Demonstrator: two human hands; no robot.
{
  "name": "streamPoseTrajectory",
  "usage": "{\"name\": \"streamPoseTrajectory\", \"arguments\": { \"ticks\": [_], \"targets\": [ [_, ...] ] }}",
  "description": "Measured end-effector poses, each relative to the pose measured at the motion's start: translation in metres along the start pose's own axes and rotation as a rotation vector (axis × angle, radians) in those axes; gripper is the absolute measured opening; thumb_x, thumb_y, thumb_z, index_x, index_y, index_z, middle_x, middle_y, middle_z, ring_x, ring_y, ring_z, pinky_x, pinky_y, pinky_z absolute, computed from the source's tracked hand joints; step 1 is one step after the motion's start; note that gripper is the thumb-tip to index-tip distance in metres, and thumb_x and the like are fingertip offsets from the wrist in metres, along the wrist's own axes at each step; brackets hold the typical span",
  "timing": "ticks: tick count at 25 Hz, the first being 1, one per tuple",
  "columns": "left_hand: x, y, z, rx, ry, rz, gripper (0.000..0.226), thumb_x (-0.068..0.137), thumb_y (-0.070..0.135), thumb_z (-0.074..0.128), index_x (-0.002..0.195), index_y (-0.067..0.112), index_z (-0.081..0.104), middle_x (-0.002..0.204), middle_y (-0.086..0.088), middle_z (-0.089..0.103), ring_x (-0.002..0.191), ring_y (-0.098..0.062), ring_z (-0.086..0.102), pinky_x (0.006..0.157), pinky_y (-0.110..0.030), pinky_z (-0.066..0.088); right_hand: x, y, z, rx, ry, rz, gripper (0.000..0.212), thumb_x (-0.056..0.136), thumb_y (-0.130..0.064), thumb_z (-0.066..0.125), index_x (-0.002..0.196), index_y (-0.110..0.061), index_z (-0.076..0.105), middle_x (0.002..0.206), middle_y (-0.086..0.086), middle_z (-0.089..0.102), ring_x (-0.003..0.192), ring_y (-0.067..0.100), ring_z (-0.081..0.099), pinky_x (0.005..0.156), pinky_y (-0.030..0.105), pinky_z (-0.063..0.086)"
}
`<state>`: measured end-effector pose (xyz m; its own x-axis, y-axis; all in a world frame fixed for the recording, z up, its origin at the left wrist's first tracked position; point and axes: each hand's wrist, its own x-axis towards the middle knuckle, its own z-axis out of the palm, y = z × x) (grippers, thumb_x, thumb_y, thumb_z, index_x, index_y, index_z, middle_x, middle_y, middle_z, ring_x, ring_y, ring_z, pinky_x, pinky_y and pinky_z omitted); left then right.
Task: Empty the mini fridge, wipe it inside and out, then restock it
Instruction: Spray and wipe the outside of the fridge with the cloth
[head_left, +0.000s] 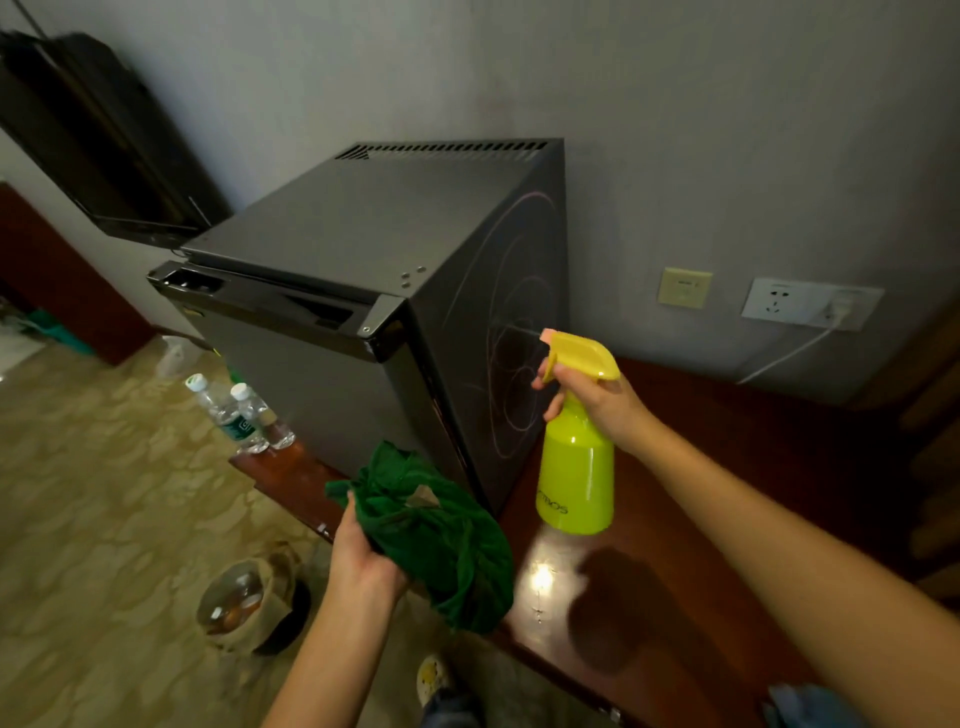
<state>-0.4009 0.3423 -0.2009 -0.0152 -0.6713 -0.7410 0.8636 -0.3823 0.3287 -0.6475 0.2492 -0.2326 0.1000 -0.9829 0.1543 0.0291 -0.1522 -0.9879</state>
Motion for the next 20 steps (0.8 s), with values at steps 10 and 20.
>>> {"name": "streamPoseTrajectory", "arguments": {
  "ticks": [10, 20],
  "targets": [
    [-0.016, 0.012, -0.010, 0.023, 0.026, 0.099, 0.043, 0.101, 0.041, 0.035, 0.095, 0.006, 0.060, 0.060, -0.020, 0.067, 0.076, -0.028, 0.054, 0.079, -0.043, 0.040, 0.029, -0.045, -0.074, -0.054, 0.043, -0.010, 0.033, 0.088, -0.030, 0.054, 0.119, -0.019, 0.054, 0.090, 0.005, 0.067, 0.051, 0.018, 0.063, 0.056, 0.028, 0.052],
    [-0.021, 0.015, -0.020, -0.035, 0.002, 0.105, 0.041, 0.100, 0.040, 0.038, 0.101, 0.007, 0.061, 0.090, -0.018, 0.061, 0.093, -0.030, 0.056, 0.086, -0.045, 0.034, -0.004, -0.038, -0.067, -0.137, -0.094, 0.004, 0.047, 0.086, -0.028, 0.058, 0.129, -0.015, 0.048, 0.091, 0.008, 0.064, 0.053, 0.012, 0.062, 0.051, 0.024, 0.052]
  ]
}}
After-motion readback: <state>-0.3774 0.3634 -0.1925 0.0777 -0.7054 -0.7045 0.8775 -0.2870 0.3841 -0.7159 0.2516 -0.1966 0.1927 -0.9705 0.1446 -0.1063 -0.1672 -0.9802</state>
